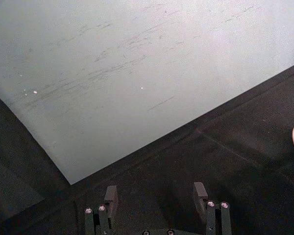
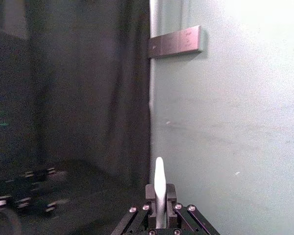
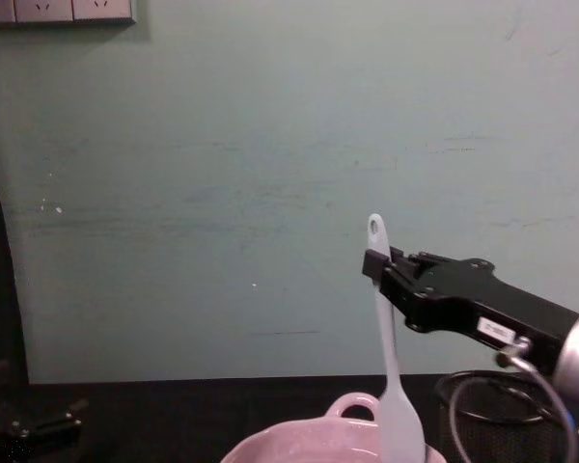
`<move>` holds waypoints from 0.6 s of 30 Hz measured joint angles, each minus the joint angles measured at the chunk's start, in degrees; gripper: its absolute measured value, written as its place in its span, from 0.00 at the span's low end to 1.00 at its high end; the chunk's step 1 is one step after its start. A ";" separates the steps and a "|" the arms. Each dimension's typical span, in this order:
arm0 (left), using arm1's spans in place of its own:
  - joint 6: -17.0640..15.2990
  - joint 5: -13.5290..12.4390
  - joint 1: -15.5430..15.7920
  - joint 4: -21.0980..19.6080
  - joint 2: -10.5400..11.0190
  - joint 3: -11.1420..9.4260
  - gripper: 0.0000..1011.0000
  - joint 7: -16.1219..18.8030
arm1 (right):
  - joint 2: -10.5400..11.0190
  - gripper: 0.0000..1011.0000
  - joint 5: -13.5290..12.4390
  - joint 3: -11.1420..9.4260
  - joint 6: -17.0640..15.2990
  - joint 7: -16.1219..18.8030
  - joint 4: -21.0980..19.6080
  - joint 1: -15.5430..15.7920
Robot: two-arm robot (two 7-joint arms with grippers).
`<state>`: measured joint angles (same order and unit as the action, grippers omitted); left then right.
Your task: Use the one hand to pick up the spoon and stir the clear water in the bowl.
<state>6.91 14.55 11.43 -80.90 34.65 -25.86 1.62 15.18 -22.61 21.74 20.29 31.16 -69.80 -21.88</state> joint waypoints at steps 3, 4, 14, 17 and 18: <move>0.00 0.00 0.00 0.00 0.00 0.00 1.00 0.00 | 1.81 0.12 -2.11 -0.19 -3.54 2.08 -4.27 2.46; 0.00 0.00 0.00 0.00 0.00 0.00 1.00 0.00 | 2.13 0.12 -2.58 -0.17 -4.24 2.49 -5.04 2.91; 0.00 0.00 0.00 0.00 0.00 0.00 1.00 0.00 | 2.65 0.12 -8.08 3.68 -12.06 6.65 -8.85 4.96; 0.00 0.00 0.00 0.00 0.00 0.00 1.00 0.00 | 1.22 0.12 -8.84 4.71 -12.10 7.02 -7.06 3.82; 0.00 0.00 0.00 0.00 0.00 0.00 1.00 0.00 | 0.75 0.12 -9.03 4.87 -11.86 7.03 -6.36 3.45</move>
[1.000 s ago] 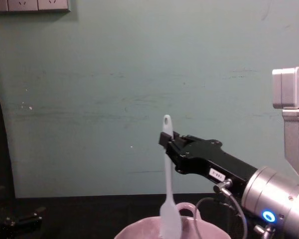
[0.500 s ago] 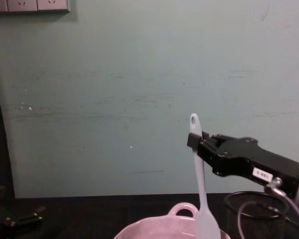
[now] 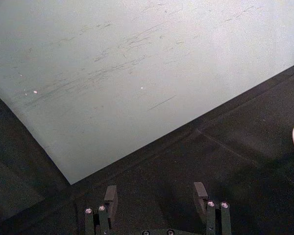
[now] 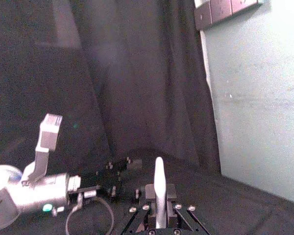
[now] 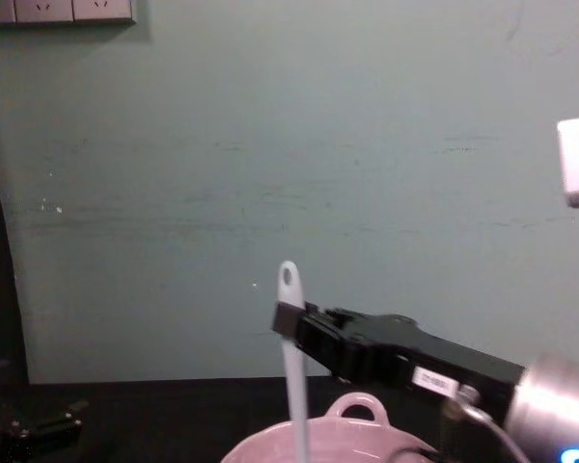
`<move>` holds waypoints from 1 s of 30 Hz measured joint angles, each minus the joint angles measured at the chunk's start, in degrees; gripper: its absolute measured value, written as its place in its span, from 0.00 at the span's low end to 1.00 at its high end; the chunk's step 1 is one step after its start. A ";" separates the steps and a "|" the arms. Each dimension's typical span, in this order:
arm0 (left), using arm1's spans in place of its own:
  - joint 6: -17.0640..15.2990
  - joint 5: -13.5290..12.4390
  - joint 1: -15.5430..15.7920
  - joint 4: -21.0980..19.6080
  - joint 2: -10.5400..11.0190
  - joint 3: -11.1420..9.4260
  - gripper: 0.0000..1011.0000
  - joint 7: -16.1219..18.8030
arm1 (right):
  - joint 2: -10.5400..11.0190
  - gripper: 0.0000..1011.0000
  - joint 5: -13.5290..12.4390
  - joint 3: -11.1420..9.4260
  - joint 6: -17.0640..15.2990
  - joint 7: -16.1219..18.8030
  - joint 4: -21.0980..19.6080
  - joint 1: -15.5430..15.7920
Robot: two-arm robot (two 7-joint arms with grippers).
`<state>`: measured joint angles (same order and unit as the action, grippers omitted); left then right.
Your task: Use the one hand to pick up the spoon and stir the clear water in the bowl.
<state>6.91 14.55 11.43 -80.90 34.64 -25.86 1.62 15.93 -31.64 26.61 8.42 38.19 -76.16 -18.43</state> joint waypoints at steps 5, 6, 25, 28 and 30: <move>0.00 0.00 0.00 0.00 0.00 0.00 1.00 0.00 | -3.55 0.12 0.45 0.63 4.86 -0.67 6.09 -3.73; 0.00 0.00 0.00 0.00 0.00 0.00 1.00 0.00 | -4.49 0.12 1.26 0.63 6.63 -1.22 8.40 -5.07; 0.00 0.00 0.00 0.00 0.00 0.00 1.00 0.00 | -0.77 0.12 8.55 -2.85 6.76 -6.56 8.13 -5.48; 0.00 0.00 0.00 0.00 0.00 0.00 1.00 0.00 | 0.86 0.12 7.22 -3.12 4.50 -5.63 3.05 -2.35; 0.00 0.00 0.00 0.00 0.00 0.00 1.00 0.00 | 1.47 0.12 6.57 -3.01 3.71 -5.08 1.01 -1.03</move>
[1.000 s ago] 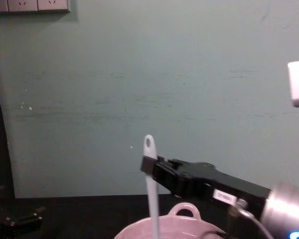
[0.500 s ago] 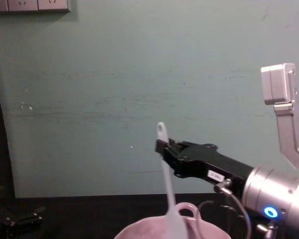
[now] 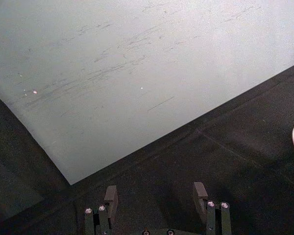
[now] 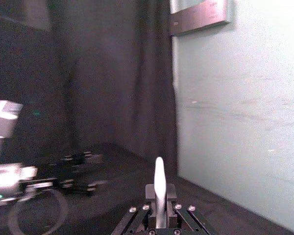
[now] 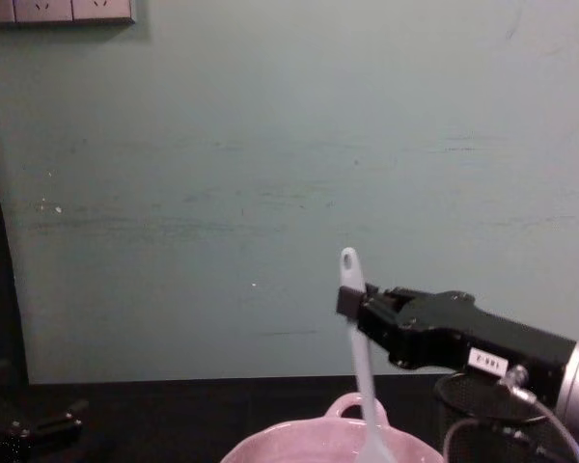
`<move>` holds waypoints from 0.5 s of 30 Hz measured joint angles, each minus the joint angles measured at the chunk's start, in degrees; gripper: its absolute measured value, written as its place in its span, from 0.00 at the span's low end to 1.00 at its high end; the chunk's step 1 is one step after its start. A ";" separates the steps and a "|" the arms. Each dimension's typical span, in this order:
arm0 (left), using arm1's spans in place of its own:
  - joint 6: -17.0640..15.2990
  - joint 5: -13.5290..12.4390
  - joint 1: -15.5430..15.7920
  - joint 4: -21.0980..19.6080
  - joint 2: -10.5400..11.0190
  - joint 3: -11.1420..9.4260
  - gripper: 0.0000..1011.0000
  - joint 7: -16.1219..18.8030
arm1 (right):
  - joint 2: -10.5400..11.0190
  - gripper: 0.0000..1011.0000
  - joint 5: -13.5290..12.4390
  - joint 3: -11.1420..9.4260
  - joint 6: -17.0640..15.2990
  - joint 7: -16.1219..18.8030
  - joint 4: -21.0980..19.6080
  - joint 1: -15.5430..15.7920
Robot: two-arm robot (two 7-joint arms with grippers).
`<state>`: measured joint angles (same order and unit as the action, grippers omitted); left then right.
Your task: Use the one hand to pick up the spoon and stir the clear water in the bowl.
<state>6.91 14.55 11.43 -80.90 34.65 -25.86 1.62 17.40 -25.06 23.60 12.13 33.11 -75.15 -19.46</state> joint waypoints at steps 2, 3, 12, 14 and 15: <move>0.00 0.00 0.00 0.00 0.00 0.00 1.00 0.00 | 0.53 0.12 -1.03 0.61 -1.03 1.01 -2.26 1.57; 0.00 0.00 0.00 0.00 0.00 0.00 1.00 0.00 | 0.58 0.12 -1.37 0.85 -1.27 1.36 -2.69 1.89; 0.00 0.00 0.00 0.00 0.00 0.00 1.00 0.00 | -3.14 0.12 -3.07 3.51 1.24 2.82 1.03 0.50; 0.00 0.00 0.00 0.00 0.00 0.00 1.00 0.00 | -4.73 0.12 -2.97 3.60 3.23 2.52 3.63 -0.83; 0.00 0.00 0.00 0.00 0.00 0.00 1.00 0.00 | -5.76 0.12 -2.71 3.59 4.56 2.27 5.57 -1.80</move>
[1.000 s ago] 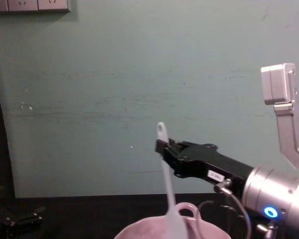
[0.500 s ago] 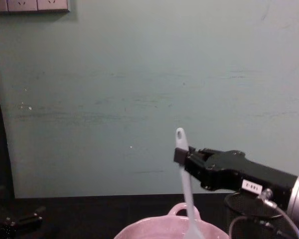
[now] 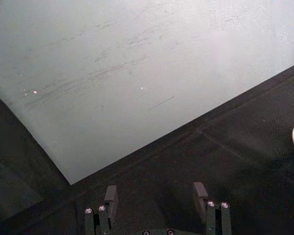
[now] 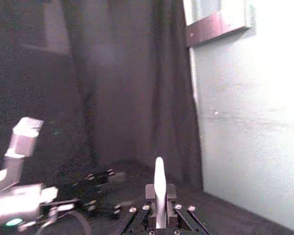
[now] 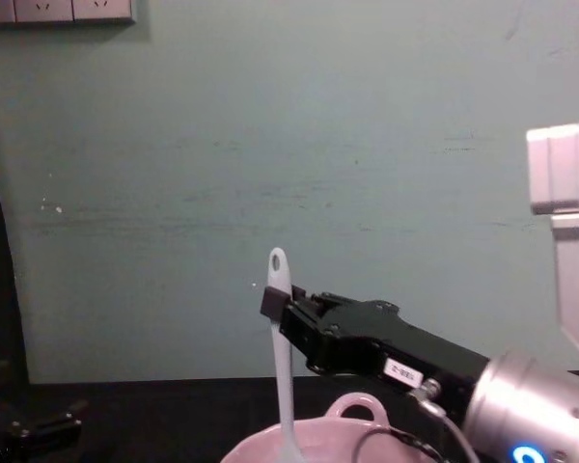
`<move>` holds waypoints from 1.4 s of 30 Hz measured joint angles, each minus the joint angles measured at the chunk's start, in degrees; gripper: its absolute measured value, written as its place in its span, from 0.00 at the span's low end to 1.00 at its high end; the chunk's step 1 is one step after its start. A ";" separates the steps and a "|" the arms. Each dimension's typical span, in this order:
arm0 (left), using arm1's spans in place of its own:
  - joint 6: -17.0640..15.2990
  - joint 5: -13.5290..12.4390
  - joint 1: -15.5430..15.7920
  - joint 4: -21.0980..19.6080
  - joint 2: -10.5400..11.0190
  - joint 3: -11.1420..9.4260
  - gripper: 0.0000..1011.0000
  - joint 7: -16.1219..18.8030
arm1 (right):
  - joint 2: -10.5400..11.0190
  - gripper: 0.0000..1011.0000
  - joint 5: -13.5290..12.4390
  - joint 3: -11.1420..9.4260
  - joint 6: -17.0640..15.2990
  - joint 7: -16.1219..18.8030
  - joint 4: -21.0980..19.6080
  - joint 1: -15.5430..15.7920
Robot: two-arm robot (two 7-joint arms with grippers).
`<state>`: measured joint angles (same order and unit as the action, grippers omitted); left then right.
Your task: Use the one hand to pick up the spoon and stir the clear water in the bowl.
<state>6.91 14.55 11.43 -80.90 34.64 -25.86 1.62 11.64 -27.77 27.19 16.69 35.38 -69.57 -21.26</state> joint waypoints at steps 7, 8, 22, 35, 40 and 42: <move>0.00 0.00 0.00 0.00 0.00 0.00 1.00 0.00 | -3.91 0.12 3.53 -1.21 6.87 -2.66 9.88 -5.05; 0.00 0.00 0.00 0.00 0.00 0.00 1.00 0.00 | -4.13 0.12 4.14 -1.40 7.71 -3.14 10.75 -5.51; 0.00 0.00 0.00 0.00 0.00 0.00 1.00 0.00 | 0.14 0.12 7.51 -5.02 6.66 -5.58 6.25 -3.62; 0.00 0.00 0.00 0.00 0.00 0.00 1.00 0.00 | 3.90 0.12 -0.15 -3.79 -5.31 -0.04 -6.65 3.98; 0.00 0.00 0.00 0.00 0.00 0.00 1.00 0.00 | 2.95 0.12 -0.50 -2.12 -5.55 0.16 -6.71 3.52; 0.00 0.00 0.00 0.00 0.00 0.00 1.00 0.00 | 2.44 0.12 -0.51 -1.63 -5.36 0.12 -6.16 3.03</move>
<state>6.91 14.55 11.43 -80.90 34.65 -25.86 1.62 14.08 -28.28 25.56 11.34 35.50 -75.73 -18.23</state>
